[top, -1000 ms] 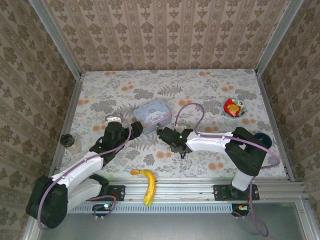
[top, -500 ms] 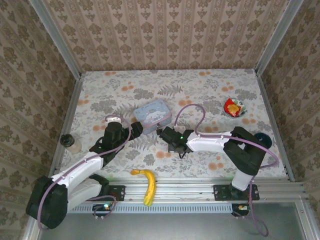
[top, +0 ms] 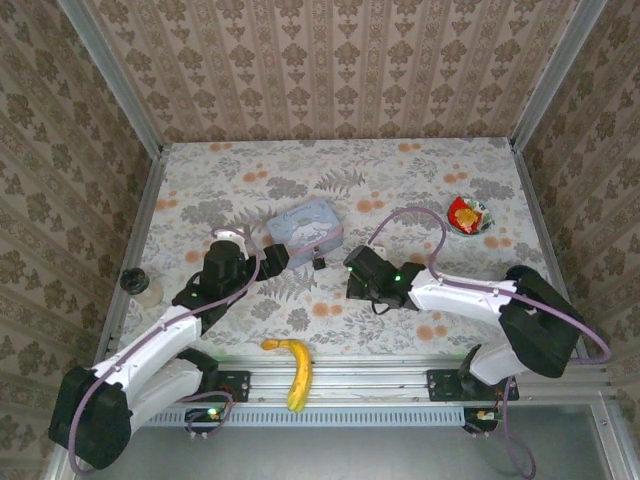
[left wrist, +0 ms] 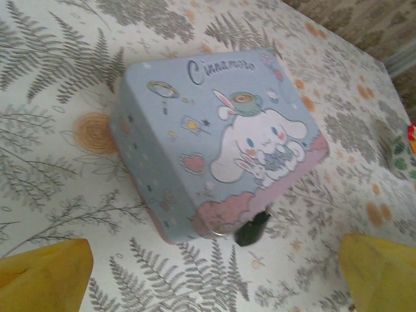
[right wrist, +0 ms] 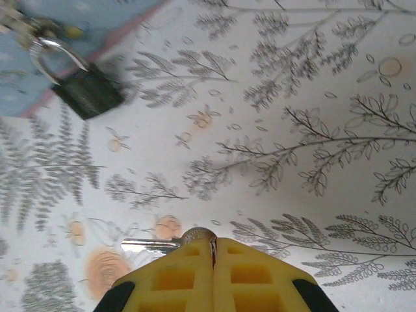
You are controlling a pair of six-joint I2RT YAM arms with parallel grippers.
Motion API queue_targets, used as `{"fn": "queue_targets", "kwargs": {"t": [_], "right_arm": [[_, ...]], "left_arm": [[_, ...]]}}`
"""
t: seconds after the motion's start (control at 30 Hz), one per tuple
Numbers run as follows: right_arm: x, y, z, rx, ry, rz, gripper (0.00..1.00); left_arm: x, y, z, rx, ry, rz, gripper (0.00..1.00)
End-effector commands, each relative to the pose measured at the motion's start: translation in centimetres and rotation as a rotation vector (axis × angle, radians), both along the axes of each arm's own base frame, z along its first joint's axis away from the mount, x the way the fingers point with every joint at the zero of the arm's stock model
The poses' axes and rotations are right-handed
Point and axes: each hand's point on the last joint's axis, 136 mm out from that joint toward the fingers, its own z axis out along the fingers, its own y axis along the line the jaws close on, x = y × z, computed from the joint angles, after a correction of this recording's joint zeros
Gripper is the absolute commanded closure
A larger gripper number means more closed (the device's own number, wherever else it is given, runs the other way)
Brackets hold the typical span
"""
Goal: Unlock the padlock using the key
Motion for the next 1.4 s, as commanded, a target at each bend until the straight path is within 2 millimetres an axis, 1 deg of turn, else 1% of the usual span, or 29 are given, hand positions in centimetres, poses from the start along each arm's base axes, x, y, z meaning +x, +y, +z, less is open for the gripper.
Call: {"fn": "queue_targets", "kwargs": {"t": [0.0, 0.13, 0.33, 0.5, 0.6, 0.73, 0.87, 1.03, 1.1, 1.3, 1.37], "right_arm": [[0.3, 1.1, 2.8, 0.101, -0.080, 0.040, 1.00], [0.6, 1.7, 5.1, 0.195, -0.183, 0.068, 1.00], [0.7, 3.0, 8.0, 0.281, -0.324, 0.134, 1.00], [0.0, 4.5, 10.5, 0.273, -0.450, 0.225, 1.00], [-0.5, 5.1, 11.8, 0.266, -0.516, 0.258, 1.00], [-1.2, 5.9, 13.3, 0.257, -0.595, 0.300, 1.00], [-1.6, 5.9, 14.4, 0.220, -0.648, 0.307, 1.00], [-1.8, 5.7, 15.2, 0.210, -0.671, 0.294, 1.00], [-1.9, 5.6, 15.4, 0.210, -0.677, 0.293, 1.00], [-2.3, 5.7, 16.0, 0.211, -0.701, 0.295, 1.00], [-2.3, 5.6, 16.2, 0.207, -0.707, 0.295, 1.00]], "left_arm": [[-0.8, -2.0, 2.6, -0.039, -0.050, -0.143, 0.03], [-2.3, -4.4, 4.4, -0.075, -0.083, -0.293, 0.05], [-4.7, -7.5, 5.7, -0.076, -0.157, -0.439, 0.05], [-5.7, -8.9, 6.8, -0.127, -0.219, -0.512, 0.14], [-6.4, -9.3, 7.6, -0.144, -0.268, -0.556, 0.19], [-7.3, -9.2, 8.6, -0.156, -0.337, -0.596, 0.23], [-8.0, -8.8, 9.4, -0.160, -0.391, -0.613, 0.26], [-9.2, -8.6, 10.2, -0.166, -0.448, -0.654, 0.33], [-9.5, -8.7, 10.2, -0.166, -0.450, -0.675, 0.36], [-9.7, -9.3, 9.6, -0.167, -0.404, -0.717, 0.51], [-9.8, -9.6, 9.3, -0.171, -0.392, -0.731, 0.53]]}}
